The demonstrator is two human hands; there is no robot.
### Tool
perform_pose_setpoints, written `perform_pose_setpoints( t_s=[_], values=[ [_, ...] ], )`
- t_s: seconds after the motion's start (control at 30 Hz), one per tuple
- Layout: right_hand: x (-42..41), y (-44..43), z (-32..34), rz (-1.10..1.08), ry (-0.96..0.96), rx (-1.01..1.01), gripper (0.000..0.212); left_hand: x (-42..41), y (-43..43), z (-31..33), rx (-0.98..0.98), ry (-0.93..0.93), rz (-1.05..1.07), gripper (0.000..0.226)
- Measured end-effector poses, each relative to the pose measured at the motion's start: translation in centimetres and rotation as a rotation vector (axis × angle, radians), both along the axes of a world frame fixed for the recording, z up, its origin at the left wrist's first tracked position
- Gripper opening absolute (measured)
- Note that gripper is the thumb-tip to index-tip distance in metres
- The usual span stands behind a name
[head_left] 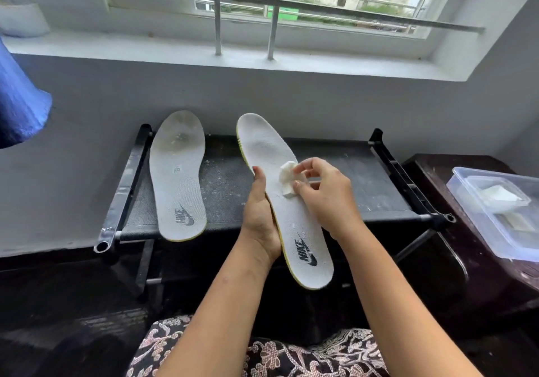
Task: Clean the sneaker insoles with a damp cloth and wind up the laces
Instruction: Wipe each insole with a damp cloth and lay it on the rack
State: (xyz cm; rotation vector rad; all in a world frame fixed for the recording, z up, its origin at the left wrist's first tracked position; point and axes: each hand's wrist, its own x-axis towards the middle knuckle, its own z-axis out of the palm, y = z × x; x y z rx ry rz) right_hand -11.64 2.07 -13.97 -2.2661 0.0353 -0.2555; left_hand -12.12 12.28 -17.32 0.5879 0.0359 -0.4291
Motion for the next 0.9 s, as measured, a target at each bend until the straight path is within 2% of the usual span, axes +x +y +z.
perform_pose_setpoints(
  t_s=[0.27,0.4,0.53,0.63,0.7,0.8,0.9],
  values=[
    [1.7,-0.4,-0.7,-0.024,-0.135,-0.155,0.027,-0.2,-0.4,-0.4,0.064,0.024,-0.022,0.078],
    [1.4,0.8,-0.6,0.096,-0.217,-0.129,0.03,0.0,-0.3,-0.5,0.099,0.023,-0.048,0.079],
    [-0.3,1.5,-0.6,0.274,-0.179,-0.172,0.02,0.4,0.6,-0.7,0.038,0.068,-0.033,0.085],
    [-1.3,0.2,0.2,0.369,-0.07,-0.198,0.022,0.4,0.9,-0.6,0.055,0.111,-0.041,0.093],
    [-1.5,-0.7,1.0,0.336,-0.052,-0.194,0.024,0.2,0.8,-0.4,0.033,0.12,-0.042,0.097],
    [-1.4,-1.0,1.4,0.171,-0.169,-0.091,0.016,0.0,0.5,-0.2,0.055,0.089,-0.007,0.094],
    [-1.9,0.3,0.5,0.214,-0.077,-0.131,0.018,-0.1,0.5,0.0,0.038,0.097,-0.036,0.094]
  ],
)
